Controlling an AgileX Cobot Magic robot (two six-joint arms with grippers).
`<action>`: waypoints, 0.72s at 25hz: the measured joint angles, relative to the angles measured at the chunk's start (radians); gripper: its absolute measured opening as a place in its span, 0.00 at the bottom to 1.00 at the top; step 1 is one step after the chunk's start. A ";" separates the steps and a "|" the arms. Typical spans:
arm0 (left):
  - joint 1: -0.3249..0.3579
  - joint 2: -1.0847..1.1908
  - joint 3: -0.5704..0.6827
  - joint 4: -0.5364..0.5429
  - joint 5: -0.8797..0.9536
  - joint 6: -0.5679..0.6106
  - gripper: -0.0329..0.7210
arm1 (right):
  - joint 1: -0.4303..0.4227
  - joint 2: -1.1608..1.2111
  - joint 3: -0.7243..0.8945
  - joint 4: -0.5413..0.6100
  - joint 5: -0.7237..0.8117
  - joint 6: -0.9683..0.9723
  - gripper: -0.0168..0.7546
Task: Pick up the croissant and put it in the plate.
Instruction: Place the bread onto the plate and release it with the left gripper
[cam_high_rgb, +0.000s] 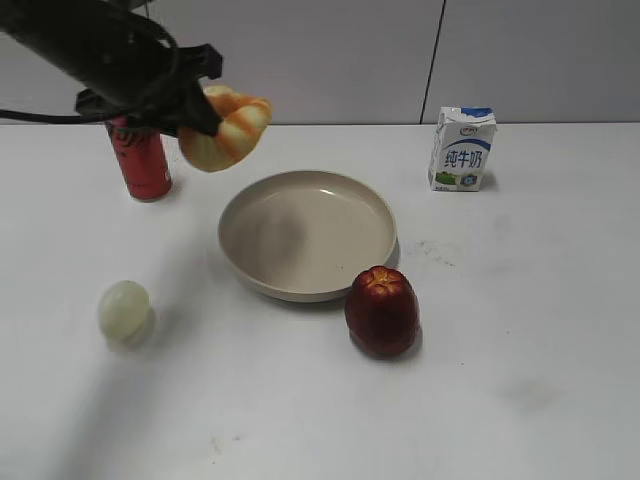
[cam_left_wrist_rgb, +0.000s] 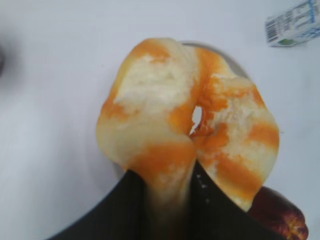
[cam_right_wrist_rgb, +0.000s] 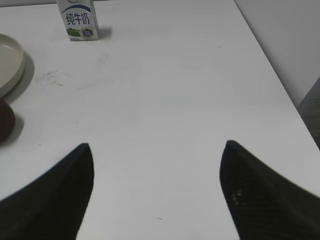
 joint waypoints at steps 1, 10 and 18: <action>-0.023 0.017 -0.003 0.000 -0.021 0.000 0.25 | 0.000 0.000 0.000 0.000 0.000 0.000 0.79; -0.136 0.221 -0.007 0.007 -0.137 0.000 0.25 | 0.000 0.000 0.000 0.000 0.000 0.000 0.79; -0.151 0.269 -0.009 0.031 -0.137 0.001 0.84 | 0.000 0.000 0.000 0.000 0.000 0.000 0.79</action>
